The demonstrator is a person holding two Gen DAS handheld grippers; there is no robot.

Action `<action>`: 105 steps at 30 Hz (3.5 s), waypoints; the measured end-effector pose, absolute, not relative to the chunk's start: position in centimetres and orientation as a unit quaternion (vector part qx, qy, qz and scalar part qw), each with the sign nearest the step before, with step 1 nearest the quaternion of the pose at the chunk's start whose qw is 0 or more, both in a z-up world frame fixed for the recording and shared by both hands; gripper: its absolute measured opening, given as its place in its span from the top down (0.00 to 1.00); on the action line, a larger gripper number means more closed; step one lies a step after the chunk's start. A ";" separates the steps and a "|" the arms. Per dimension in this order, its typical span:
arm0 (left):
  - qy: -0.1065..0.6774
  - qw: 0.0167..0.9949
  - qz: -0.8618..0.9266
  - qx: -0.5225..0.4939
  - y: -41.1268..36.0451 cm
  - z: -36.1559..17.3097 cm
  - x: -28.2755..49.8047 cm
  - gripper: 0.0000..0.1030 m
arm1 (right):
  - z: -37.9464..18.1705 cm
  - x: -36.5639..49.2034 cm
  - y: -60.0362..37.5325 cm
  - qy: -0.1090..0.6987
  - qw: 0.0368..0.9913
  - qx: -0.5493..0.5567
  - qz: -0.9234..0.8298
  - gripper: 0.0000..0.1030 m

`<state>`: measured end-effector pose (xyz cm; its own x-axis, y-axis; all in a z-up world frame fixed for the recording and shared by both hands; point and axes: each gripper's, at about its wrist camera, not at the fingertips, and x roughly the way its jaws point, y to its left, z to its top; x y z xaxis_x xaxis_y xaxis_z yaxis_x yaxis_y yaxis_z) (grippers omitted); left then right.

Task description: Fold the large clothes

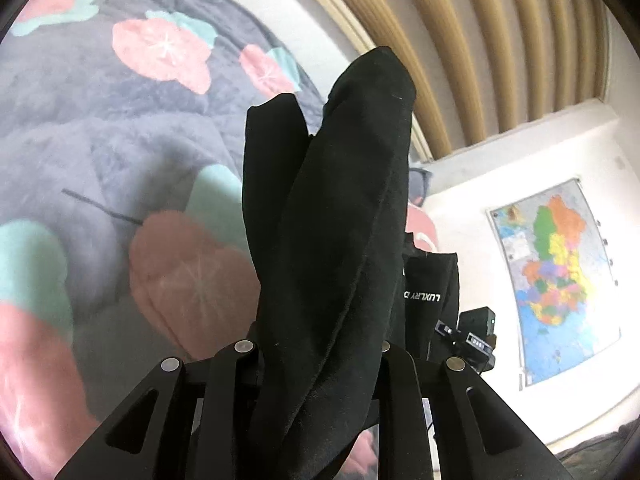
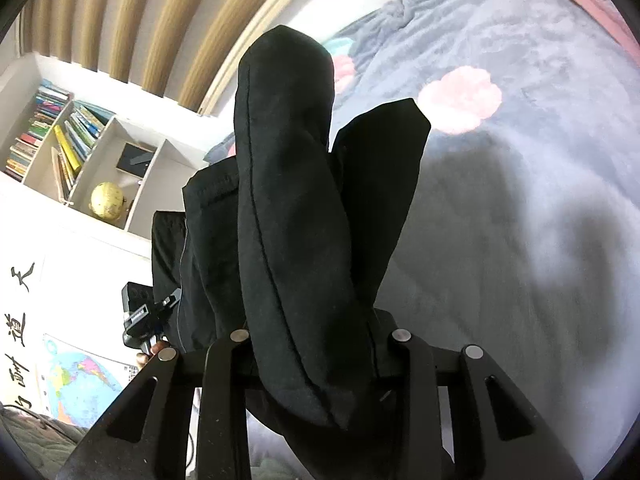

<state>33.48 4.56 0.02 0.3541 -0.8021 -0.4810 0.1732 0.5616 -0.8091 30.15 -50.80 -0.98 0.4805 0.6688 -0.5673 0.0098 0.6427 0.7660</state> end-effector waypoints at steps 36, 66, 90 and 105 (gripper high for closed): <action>0.433 0.783 -0.263 -0.362 14.7 -16.5 21.6 0.54 | -13.7 16.7 -50.4 0.446 0.834 0.321 0.042 0.41; 0.465 0.858 -0.193 -0.102 0.4 -9.9 14.2 0.55 | -11.2 17.6 -30.3 0.495 0.863 0.096 0.009 0.41; 0.268 0.954 -0.130 -0.016 1.5 7.0 -0.6 0.53 | 6.6 3.0 -26.4 0.307 0.950 0.048 -0.022 0.29; 0.241 0.964 -0.109 0.022 -0.3 8.5 -2.9 0.38 | 6.9 1.6 -24.3 0.287 0.956 -0.009 -0.050 0.15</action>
<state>-2.95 -0.28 8.52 0.8595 -0.2002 -0.4703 0.2218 0.9750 -0.0098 1.65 -24.33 6.89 0.8297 -0.1017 -0.5488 0.0910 0.9948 -0.0468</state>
